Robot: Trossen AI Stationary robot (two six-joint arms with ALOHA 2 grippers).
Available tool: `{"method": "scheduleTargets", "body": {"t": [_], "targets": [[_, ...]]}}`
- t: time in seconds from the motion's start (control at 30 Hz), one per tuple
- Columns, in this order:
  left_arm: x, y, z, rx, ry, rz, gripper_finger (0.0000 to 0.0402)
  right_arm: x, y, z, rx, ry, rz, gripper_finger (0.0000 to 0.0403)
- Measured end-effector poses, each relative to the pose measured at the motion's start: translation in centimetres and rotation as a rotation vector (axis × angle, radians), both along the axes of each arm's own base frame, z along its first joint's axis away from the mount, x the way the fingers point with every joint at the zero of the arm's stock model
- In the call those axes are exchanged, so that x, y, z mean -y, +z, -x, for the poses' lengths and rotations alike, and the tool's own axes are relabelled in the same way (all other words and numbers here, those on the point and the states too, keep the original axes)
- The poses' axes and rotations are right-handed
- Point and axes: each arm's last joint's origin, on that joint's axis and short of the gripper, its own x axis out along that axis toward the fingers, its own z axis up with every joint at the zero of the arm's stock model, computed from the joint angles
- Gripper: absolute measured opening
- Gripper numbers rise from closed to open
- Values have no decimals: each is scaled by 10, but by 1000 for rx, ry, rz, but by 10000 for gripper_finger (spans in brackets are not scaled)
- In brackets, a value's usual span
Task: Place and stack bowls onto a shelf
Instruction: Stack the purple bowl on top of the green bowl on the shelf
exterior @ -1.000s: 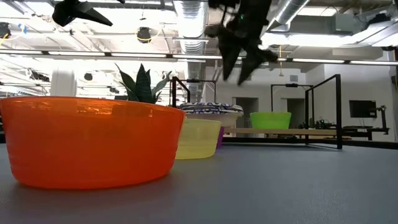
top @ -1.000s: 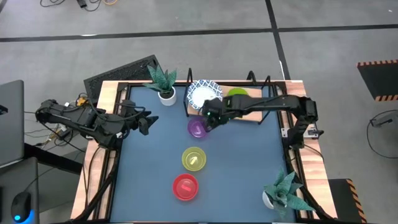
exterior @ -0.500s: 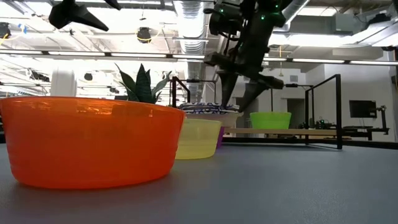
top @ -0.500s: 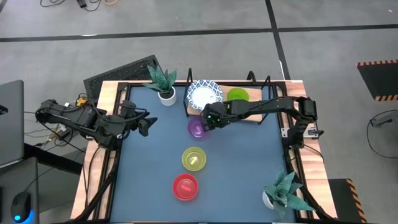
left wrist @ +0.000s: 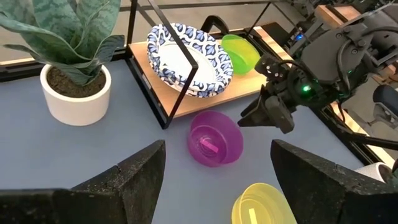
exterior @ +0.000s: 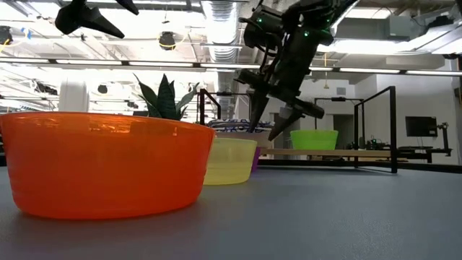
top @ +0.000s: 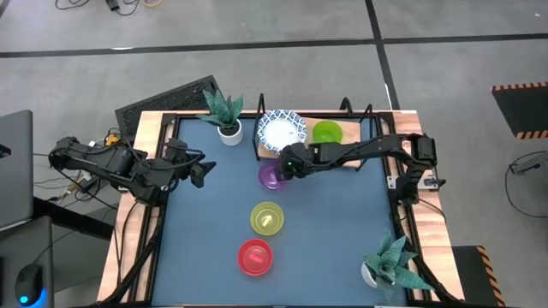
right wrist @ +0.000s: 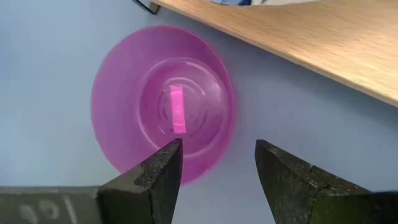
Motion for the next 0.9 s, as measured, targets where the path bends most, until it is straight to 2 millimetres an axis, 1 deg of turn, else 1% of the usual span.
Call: {"method": "scheduleTargets", "body": {"t": [0.13, 0.4, 0.57, 0.67, 0.77, 0.9], "targets": [[0, 0, 0, 0, 0, 0, 274, 0, -6, 1, 25, -4, 1, 228], [0, 0, 0, 0, 1, 0, 274, 1, -8, 0, 14, -6, 30, 228], [0, 0, 0, 1, 1, 0, 274, -3, -31, -10, -4, 37, 0, 228], [0, 0, 0, 2, 2, 1, 274, -4, -37, -14, 4, 61, -38, 226], [0, 0, 0, 4, 4, 3, 274, -4, -37, -14, -10, 63, -38, 210], [0, 0, 0, 4, 7, 1, 274, -1, -34, -13, -6, 58, -35, 163]]}}
